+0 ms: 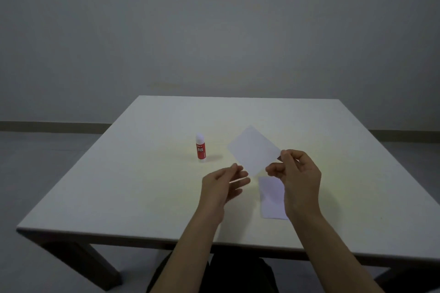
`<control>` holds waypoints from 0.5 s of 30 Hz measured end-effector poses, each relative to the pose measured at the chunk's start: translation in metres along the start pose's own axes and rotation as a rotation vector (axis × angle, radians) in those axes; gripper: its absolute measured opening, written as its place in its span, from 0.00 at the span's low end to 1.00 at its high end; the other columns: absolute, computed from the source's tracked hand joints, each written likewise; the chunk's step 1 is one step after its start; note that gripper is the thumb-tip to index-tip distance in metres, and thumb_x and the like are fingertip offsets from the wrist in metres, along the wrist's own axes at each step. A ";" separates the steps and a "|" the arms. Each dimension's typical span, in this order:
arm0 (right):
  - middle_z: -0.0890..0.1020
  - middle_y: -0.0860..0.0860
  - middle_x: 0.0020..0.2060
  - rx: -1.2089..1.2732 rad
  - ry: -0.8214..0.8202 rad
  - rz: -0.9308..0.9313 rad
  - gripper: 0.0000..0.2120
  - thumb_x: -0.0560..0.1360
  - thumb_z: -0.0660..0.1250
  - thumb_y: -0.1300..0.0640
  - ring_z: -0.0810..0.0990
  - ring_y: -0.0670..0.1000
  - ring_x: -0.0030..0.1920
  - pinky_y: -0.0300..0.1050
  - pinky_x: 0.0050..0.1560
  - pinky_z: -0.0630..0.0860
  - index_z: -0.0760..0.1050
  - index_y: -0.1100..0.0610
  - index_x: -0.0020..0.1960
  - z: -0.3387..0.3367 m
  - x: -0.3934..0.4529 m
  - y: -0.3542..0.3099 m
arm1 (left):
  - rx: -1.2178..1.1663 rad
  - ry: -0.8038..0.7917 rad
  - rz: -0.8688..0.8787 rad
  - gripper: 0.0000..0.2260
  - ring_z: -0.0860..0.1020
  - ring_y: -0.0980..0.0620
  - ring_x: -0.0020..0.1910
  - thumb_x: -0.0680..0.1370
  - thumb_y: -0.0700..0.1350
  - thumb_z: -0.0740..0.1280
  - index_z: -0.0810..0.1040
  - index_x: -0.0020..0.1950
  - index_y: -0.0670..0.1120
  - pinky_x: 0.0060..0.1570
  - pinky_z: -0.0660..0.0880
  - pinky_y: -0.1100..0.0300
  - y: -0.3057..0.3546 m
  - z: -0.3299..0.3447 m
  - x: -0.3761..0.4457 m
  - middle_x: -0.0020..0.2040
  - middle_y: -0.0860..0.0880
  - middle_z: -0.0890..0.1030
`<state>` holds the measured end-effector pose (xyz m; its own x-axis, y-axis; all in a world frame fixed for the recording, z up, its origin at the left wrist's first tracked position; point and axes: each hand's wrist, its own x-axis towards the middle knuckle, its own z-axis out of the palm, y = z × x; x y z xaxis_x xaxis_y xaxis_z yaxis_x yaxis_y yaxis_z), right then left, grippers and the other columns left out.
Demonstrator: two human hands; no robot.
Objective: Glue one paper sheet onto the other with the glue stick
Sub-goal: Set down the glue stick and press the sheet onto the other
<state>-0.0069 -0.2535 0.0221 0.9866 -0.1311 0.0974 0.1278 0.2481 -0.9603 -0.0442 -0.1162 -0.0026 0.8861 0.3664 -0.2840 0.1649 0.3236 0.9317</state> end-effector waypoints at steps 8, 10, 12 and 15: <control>0.81 0.46 0.26 -0.008 0.066 -0.013 0.10 0.76 0.64 0.63 0.80 0.48 0.26 0.35 0.31 0.79 0.77 0.56 0.37 -0.019 -0.005 0.013 | -0.075 0.027 -0.009 0.04 0.85 0.56 0.36 0.74 0.43 0.69 0.83 0.41 0.45 0.37 0.76 0.62 0.005 0.008 0.002 0.36 0.51 0.86; 0.83 0.46 0.29 -0.030 0.049 -0.003 0.09 0.75 0.64 0.63 0.81 0.49 0.28 0.36 0.31 0.80 0.78 0.55 0.38 -0.024 -0.004 0.015 | -0.052 0.015 0.003 0.04 0.85 0.55 0.36 0.74 0.42 0.70 0.83 0.40 0.46 0.38 0.75 0.62 0.003 0.009 0.001 0.35 0.51 0.86; 0.84 0.50 0.33 -0.039 -0.004 0.045 0.07 0.76 0.65 0.60 0.81 0.50 0.30 0.39 0.31 0.80 0.79 0.56 0.40 -0.032 0.002 0.014 | 0.006 0.008 0.047 0.05 0.85 0.55 0.36 0.74 0.42 0.69 0.83 0.38 0.46 0.38 0.75 0.62 0.004 0.010 0.002 0.33 0.53 0.85; 0.83 0.52 0.36 -0.179 -0.126 0.156 0.08 0.75 0.66 0.54 0.80 0.50 0.31 0.42 0.32 0.77 0.81 0.57 0.43 -0.046 0.022 0.007 | 0.146 -0.022 0.122 0.06 0.84 0.56 0.34 0.74 0.40 0.69 0.83 0.37 0.46 0.38 0.75 0.63 0.010 0.010 0.006 0.32 0.53 0.84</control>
<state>0.0112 -0.2983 0.0055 0.9992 0.0185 -0.0347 -0.0361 0.0806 -0.9961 -0.0329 -0.1194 0.0073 0.9124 0.3753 -0.1633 0.1155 0.1468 0.9824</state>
